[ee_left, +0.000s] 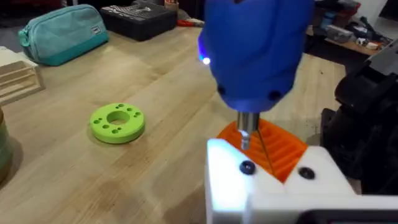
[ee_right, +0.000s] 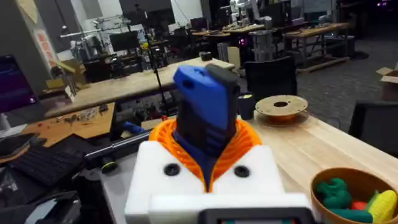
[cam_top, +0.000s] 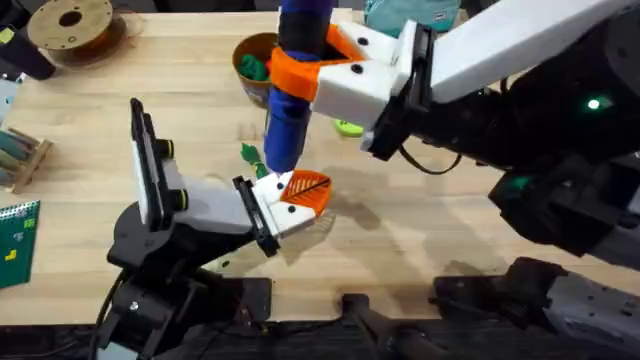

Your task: Pick up the gripper from the table and insert it into the empty holder that is missing its gripper. Then pick up a screw, insert it into the mounting hole, and use the screwdriver to tighten it. Finally, clean up the table by picking up the vegetable and placing it into the bucket.

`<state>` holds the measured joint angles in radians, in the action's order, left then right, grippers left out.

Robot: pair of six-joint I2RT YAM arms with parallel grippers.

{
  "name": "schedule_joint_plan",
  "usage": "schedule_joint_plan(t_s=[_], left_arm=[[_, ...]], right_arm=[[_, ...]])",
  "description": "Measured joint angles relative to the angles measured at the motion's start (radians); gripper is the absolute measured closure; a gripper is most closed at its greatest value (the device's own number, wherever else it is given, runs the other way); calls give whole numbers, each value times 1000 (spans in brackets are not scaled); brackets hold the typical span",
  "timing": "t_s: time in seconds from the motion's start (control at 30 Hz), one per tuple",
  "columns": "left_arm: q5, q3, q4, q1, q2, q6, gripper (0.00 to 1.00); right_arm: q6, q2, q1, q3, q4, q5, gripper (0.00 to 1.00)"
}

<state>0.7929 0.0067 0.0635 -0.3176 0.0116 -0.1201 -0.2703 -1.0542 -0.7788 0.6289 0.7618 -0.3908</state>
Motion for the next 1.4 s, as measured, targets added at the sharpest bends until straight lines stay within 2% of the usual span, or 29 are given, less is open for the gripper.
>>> schedule_joint_plan(t_s=[0.3,1.23,1.3,1.4], left_arm=[[0,0,0,0,0,0,992],[-4,0,0,0,0,-1,992],[-4,0,0,0,0,0,992],[-4,0,0,0,0,0,992]], right_arm=[[6,-14,-1,0,-7,-52,971],[62,-41,-2,0,10,-60,971],[60,-44,-2,-1,40,-64,971],[33,-66,1,-4,210,-67,971]])
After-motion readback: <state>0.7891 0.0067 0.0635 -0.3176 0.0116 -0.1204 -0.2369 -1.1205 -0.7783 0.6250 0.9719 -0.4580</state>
